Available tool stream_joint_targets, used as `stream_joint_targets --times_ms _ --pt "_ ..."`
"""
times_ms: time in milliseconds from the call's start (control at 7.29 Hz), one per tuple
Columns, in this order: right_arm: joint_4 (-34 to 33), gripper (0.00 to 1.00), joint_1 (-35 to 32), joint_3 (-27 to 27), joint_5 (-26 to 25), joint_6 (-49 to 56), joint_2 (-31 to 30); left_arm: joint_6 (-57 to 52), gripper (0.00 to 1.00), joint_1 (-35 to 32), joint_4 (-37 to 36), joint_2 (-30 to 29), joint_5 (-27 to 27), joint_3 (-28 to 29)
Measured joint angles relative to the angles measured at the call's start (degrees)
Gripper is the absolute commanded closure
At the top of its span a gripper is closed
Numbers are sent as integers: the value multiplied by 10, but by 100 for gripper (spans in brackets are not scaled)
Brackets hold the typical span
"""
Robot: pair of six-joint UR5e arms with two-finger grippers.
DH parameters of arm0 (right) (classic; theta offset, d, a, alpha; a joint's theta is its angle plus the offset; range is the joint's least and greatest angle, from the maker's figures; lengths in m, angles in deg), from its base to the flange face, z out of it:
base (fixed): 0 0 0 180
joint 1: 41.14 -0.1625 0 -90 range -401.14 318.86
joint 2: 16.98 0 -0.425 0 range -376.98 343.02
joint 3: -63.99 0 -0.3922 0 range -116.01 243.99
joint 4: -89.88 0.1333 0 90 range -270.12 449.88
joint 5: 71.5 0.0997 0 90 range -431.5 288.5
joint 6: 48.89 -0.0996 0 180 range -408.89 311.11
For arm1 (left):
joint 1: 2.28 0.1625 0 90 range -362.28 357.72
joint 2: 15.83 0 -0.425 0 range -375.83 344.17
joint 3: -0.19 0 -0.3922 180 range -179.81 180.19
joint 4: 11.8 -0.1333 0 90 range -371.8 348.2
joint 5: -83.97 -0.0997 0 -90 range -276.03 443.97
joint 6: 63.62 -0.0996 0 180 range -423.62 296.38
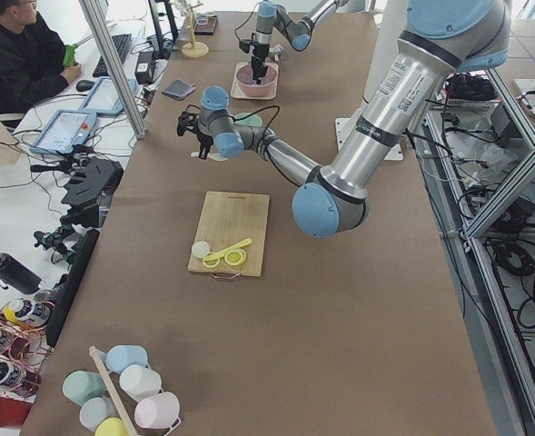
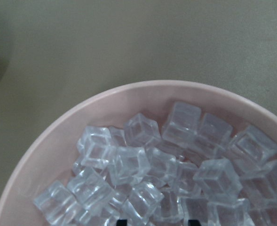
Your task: Put spoon and ice into bowl
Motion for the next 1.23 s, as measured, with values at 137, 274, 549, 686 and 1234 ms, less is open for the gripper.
stream_joint_targets --times_ms 137,274,549,686,1234 --pt "0 47 0 6 2 -2 -5 0 100 0 0 -3 0 1" --pt "0 46 0 15 3 -8 -13 0 100 0 0 -5 0 2" --pt "-1 47 1 27 1 -21 -24 -1 100 0 0 -7 0 3" --pt "-1 47 2 26 0 -23 -25 -2 100 0 0 -8 1 4" --pt "-2 94 8 16 -9 -23 -18 -7 100 0 1 -8 1 8"
